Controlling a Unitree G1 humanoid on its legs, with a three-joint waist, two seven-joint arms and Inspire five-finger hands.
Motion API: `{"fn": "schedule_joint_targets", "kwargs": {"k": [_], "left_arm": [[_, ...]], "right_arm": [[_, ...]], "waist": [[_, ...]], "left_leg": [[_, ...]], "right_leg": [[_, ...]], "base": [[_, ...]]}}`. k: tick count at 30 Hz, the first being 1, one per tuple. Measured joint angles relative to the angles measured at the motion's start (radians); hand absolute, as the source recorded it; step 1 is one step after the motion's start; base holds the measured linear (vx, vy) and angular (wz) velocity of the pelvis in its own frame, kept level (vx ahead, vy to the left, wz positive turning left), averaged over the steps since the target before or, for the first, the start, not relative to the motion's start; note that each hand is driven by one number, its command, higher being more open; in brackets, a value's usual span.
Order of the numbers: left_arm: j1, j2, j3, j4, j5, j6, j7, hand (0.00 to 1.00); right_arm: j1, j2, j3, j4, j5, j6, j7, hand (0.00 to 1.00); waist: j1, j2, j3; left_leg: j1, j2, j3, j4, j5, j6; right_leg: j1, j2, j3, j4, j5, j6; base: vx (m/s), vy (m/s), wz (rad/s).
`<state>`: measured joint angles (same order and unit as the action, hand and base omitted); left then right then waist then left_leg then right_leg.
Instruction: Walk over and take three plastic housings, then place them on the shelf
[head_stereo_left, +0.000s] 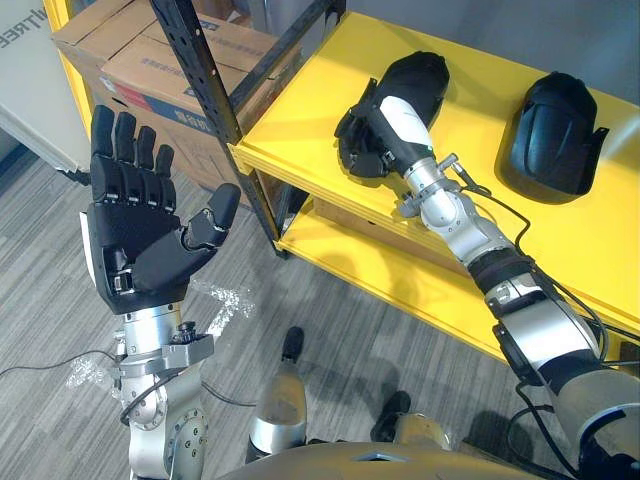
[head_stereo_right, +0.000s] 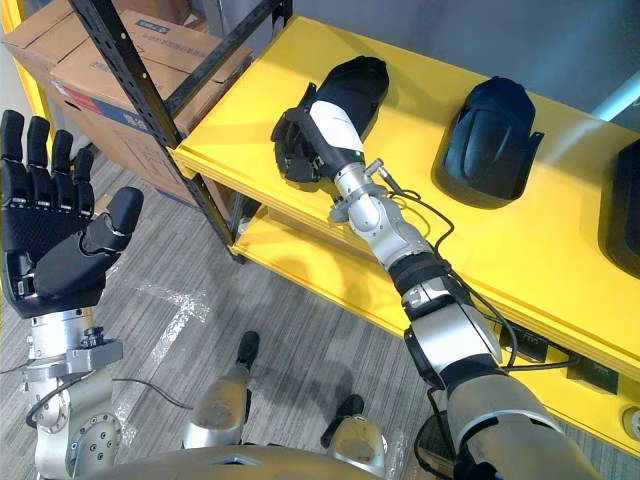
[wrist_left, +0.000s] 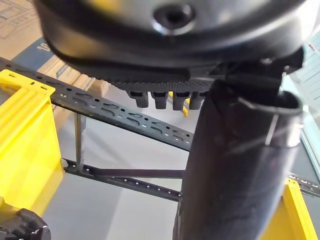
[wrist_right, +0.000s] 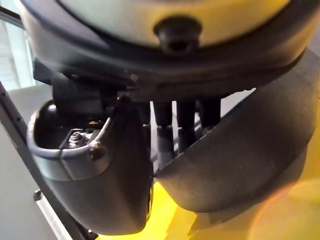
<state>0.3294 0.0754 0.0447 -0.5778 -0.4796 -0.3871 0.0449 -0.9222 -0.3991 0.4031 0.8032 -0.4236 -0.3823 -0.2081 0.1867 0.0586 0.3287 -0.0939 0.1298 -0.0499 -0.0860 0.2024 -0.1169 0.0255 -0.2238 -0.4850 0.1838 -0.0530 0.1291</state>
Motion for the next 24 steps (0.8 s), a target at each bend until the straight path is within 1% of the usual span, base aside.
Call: {"fn": "schedule_joint_targets", "kwargs": {"k": [3, 6, 9, 12, 18, 20, 24], "left_arm": [[0.008, 0.0, -0.008, 0.0, 0.0, 0.0, 0.018, 1.0], [0.023, -0.001, -0.029, 0.001, -0.005, 0.0, 0.026, 1.0], [0.024, -0.014, -0.04, 0.001, -0.057, -0.001, 0.033, 1.0], [0.023, -0.037, -0.04, 0.002, -0.073, -0.003, 0.051, 1.0], [0.025, -0.039, -0.042, 0.002, -0.097, -0.003, 0.059, 1.0], [0.024, -0.039, -0.046, 0.002, -0.105, -0.003, 0.06, 1.0], [0.012, -0.027, -0.097, 0.047, -0.106, -0.015, 0.06, 1.0]], "right_arm": [[-0.04, -0.001, 0.003, 0.045, -0.002, -0.018, -0.019, 0.0], [-0.082, -0.024, 0.018, 0.066, -0.007, -0.029, -0.039, 0.0], [-0.12, -0.046, 0.029, 0.094, -0.005, -0.046, -0.048, 0.0], [-0.163, -0.077, 0.029, 0.129, -0.004, -0.065, -0.051, 0.0], [-0.203, -0.107, 0.029, 0.174, -0.006, -0.098, -0.051, 0.0], [-0.214, -0.112, 0.029, 0.185, -0.027, -0.111, -0.056, 0.0], [-0.252, -0.121, 0.043, 0.227, -0.043, -0.126, -0.058, 0.0]], "waist": [[0.002, 0.005, 0.012], [0.003, 0.018, 0.038], [0.002, 0.024, 0.042], [0.004, 0.03, 0.055], [0.006, 0.046, 0.072], [0.004, 0.049, 0.076], [0.007, 0.052, 0.078]], "left_leg": [[-0.004, -0.001, 0.0, 0.001, 0.003, 0.001], [-0.005, -0.004, -0.002, 0.001, 0.006, 0.001], [-0.025, -0.01, -0.007, 0.001, 0.011, 0.004], [-0.038, -0.019, -0.011, 0.001, 0.017, 0.004], [-0.038, -0.024, -0.015, 0.001, 0.017, 0.005], [-0.038, -0.029, -0.016, 0.001, 0.018, 0.005], [-0.042, -0.028, -0.016, 0.002, 0.017, 0.005]], "right_leg": [[-0.008, -0.003, 0.002, 0.01, -0.001, -0.002], [-0.013, -0.009, 0.001, 0.022, -0.006, 0.001], [-0.042, -0.022, 0.0, 0.049, -0.015, 0.0], [-0.058, -0.034, -0.002, 0.071, -0.021, 0.002], [-0.061, -0.043, -0.004, 0.087, -0.029, 0.003], [-0.07, -0.052, -0.003, 0.105, -0.037, 0.008], [-0.076, -0.054, -0.001, 0.114, -0.04, 0.01]], "base": [[0.0, 0.0, 0.0], [-0.03, -0.011, 0.02], [-0.04, -0.018, 0.06], [-0.02, -0.021, 0.07], [-0.01, -0.036, 0.03], [-0.01, -0.043, 0.03], [-0.01, -0.047, 0.0]]}}
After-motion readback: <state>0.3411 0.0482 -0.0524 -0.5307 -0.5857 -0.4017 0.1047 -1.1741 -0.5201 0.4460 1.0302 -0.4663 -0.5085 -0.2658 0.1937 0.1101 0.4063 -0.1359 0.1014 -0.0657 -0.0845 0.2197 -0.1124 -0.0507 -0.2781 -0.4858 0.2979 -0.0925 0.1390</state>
